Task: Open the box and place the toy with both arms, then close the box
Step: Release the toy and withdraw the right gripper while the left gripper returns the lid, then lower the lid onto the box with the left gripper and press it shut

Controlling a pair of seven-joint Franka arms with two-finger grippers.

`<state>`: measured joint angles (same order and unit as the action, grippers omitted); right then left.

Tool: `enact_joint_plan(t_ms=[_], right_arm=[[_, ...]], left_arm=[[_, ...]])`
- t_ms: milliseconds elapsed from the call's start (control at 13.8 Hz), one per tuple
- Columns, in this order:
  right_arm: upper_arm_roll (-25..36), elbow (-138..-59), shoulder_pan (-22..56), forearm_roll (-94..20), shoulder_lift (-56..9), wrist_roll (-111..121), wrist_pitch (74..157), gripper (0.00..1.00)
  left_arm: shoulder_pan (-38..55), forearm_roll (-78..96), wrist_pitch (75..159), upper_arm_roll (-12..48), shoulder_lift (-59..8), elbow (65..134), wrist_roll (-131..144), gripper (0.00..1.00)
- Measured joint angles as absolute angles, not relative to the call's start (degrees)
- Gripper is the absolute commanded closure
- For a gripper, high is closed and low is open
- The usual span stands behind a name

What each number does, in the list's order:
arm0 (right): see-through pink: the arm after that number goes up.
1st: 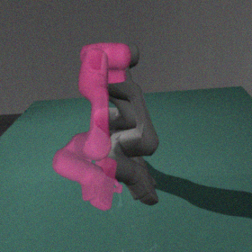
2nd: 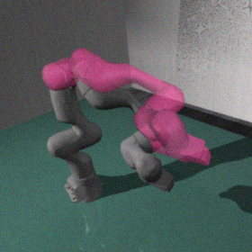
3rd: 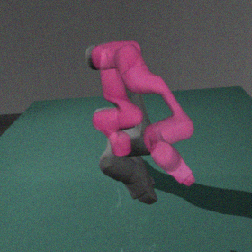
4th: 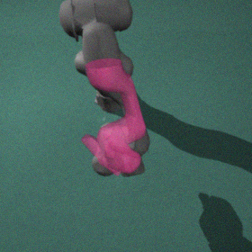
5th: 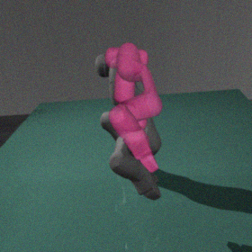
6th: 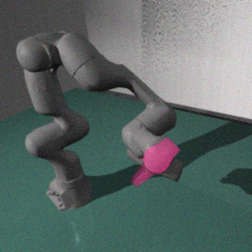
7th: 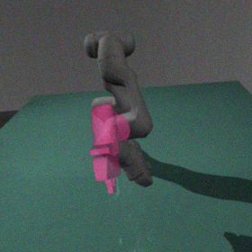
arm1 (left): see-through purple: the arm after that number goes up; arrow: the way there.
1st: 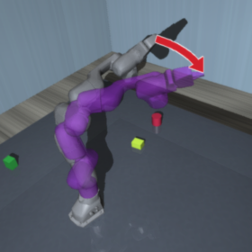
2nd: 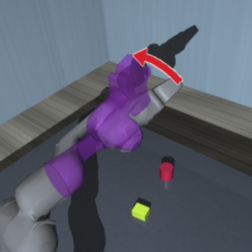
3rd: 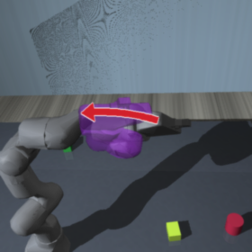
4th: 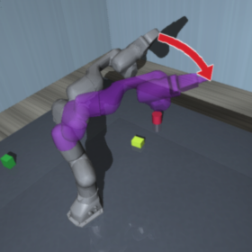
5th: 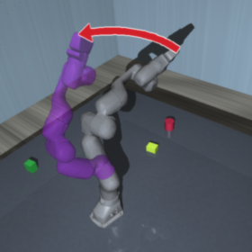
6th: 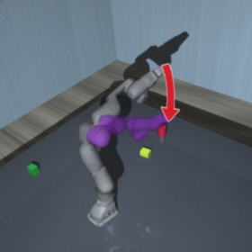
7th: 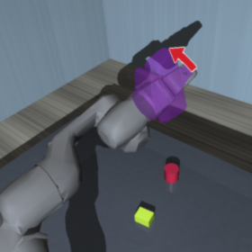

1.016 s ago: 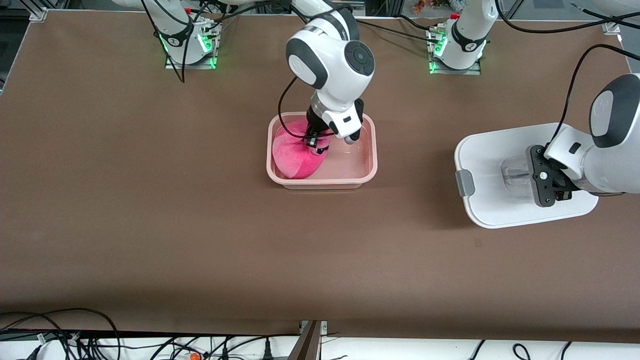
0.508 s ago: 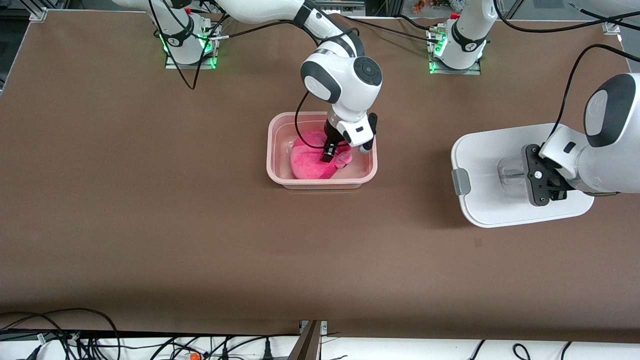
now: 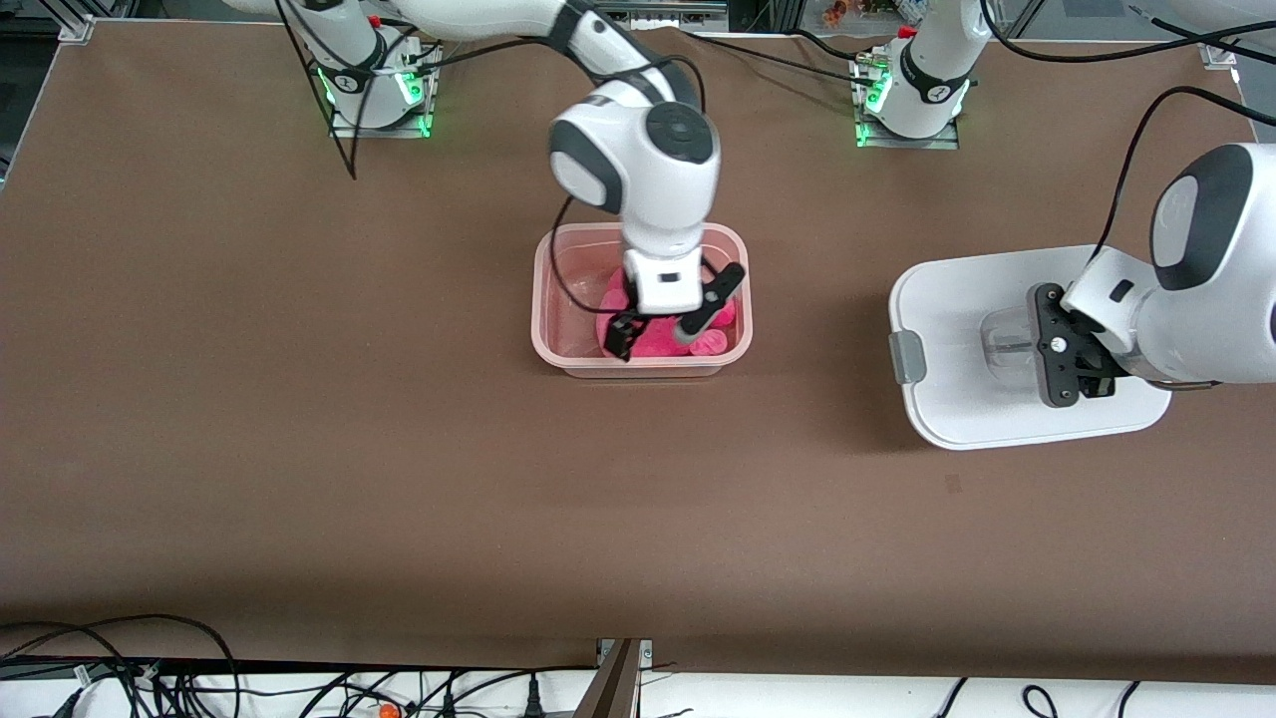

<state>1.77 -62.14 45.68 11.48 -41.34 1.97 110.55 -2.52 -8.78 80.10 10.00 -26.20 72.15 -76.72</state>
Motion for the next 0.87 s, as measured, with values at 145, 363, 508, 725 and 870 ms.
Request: enact_joint_plan(t_ms=[145, 363, 508, 725, 870], right_arm=[[2.2, -62.1, 40.6, 7.7, -36.0, 2.1, 107.1, 0.0], [3.9, -63.6, 32.5, 2.6, -28.0, 2.2, 97.0, 0.0], [7.2, -67.8, 28.9, -2.6, -22.5, 2.5, 94.1, 0.0], [11.8, -79.4, 27.7, -4.7, -12.4, 3.0, 93.6, 0.0], [11.8, -87.6, 26.2, -4.7, -5.8, 2.8, 93.8, 0.0]], left_arm=[[-0.1, -8.4, 80.1, 11.4, -26.2, 72.1, -74.7, 1.0], [8.4, -7.8, 80.1, 12.0, -26.2, 72.1, -69.7, 1.0], [15.2, -7.2, 81.0, 12.2, -26.3, 72.1, -64.4, 1.0], [23.8, -5.7, 86.4, 12.3, -27.1, 72.2, -55.3, 1.0], [27.0, -5.5, 90.4, 12.2, -28.5, 72.3, -52.8, 1.0]])
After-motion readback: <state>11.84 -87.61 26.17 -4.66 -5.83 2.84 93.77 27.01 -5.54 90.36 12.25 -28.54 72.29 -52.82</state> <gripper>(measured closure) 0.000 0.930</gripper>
